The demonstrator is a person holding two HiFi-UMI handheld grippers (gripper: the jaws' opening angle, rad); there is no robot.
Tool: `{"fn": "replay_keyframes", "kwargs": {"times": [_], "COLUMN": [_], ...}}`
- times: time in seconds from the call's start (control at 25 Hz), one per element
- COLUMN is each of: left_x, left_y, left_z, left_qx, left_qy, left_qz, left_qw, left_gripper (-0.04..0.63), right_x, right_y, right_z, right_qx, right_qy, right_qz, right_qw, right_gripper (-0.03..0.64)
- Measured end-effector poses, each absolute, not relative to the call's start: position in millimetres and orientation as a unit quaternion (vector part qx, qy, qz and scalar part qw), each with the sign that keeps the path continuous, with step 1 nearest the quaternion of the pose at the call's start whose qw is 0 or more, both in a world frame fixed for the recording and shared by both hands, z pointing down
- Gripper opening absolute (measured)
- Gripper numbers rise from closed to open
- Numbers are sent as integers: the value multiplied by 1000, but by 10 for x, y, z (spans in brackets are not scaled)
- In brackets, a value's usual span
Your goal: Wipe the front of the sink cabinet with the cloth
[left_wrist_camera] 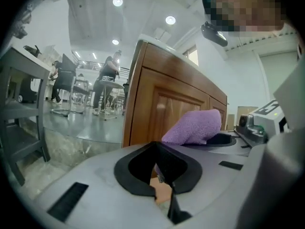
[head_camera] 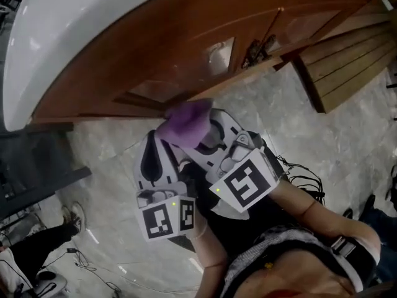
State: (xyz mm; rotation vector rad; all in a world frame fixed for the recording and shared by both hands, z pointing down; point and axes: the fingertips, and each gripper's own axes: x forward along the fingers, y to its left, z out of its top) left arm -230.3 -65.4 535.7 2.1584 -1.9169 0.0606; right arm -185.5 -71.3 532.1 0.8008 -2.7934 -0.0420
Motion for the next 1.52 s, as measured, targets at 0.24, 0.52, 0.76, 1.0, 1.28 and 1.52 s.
{"fn": "replay_keyframes", "kwargs": {"times": [0.24,0.52,0.76,1.0,1.28,1.52], "left_x": [-2242,-2416,-2701,-2872,-2832,-2869], "left_y": [-526,-504,-628,-664,-703,-700], "left_z": [5200,4879,4529,4632,4832,4808], "left_qx": [739,732,729,713,722,732], "left_qy": [-664,-676,-682,-699,-688,-678], "left_qz": [32,30,20,56,53,33], "left_qw": [108,78,43,27,50,55], "left_gripper": [0,0,0,0,0,0], "right_x": [-1711,-1756,-1856,-2022,-2269,-2436], "right_y": [-646,-632,-723,-861,-904,-950], "right_z": [5300,5062,4640,4323,4322,4219], "right_qx": [277,283,295,331,360,367], "right_qy": [-952,-952,-950,-932,-911,-907], "right_qz": [-18,-44,-64,-107,-158,-183], "right_qw": [130,111,82,99,124,101], "right_gripper": [178,178,178,178,179,179]}}
